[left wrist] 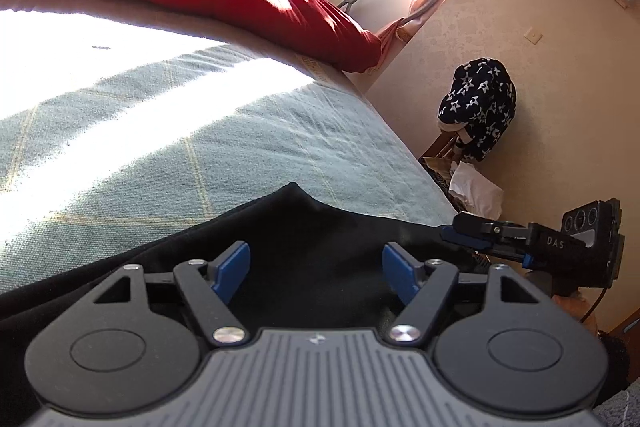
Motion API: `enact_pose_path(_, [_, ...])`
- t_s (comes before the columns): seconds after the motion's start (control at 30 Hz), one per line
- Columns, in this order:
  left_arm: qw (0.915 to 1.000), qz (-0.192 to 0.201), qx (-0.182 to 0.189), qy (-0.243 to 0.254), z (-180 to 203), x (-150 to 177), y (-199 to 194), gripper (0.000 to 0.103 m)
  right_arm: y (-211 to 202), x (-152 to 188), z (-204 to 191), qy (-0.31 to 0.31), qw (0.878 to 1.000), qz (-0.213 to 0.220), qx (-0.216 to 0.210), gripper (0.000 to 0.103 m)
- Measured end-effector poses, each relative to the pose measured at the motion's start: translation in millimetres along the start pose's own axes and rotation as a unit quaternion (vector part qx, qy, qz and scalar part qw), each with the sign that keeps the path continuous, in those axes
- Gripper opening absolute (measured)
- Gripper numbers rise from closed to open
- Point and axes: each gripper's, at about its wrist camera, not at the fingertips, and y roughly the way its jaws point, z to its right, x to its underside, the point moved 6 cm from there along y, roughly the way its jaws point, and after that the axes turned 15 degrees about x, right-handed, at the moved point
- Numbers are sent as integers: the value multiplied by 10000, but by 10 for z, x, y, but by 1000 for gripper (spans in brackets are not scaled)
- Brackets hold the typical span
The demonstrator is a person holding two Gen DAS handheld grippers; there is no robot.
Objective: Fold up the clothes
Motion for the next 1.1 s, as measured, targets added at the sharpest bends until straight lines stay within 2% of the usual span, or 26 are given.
enact_pose_path(0.07, [10000,56,16,-27,-41,-47,-43,74,206,100,-132,-330,9991,-247,112,77])
enact_pose_path(0.2, [9988,185,331,-305,-190,-180,-63,74,456,392,-10,-838,9895,-858,804,77])
enact_pose_path(0.33, [9948,206,793,-603,-369,-334,85,74,383,578,42,-1271,9847,-757,926,78])
enact_pose_path(0.47, [9884,-156,1221,-891,-527,-411,426,74,378,571,35,-1219,9852,-784,918,82])
enact_pose_path(0.63, [9741,-781,1689,-1286,-666,-457,866,74,405,570,-1,-1224,9853,-824,864,91])
enact_pose_path(0.73, [9690,-933,1833,-1370,-711,-527,1057,74,423,569,-19,-1219,9856,-837,816,96])
enact_pose_path(0.83, [9846,-722,1275,-954,-712,-721,1076,74,448,575,-53,-1264,9852,-856,781,103])
enact_pose_path(0.87, [9848,-636,1374,-847,-649,-785,1028,74,457,577,-68,-1300,9846,-865,789,103])
enact_pose_path(0.93, [9812,-584,1707,-679,-473,-848,895,74,467,569,-99,-1360,9829,-879,880,103])
enact_pose_path(1.0, [9771,-747,1936,-482,-281,-801,778,79,468,548,-136,-1381,9813,-903,989,103])
enact_pose_path(1.1, [9715,-1211,2024,-221,-90,-597,697,81,443,512,-219,-1491,9785,-868,1128,103])
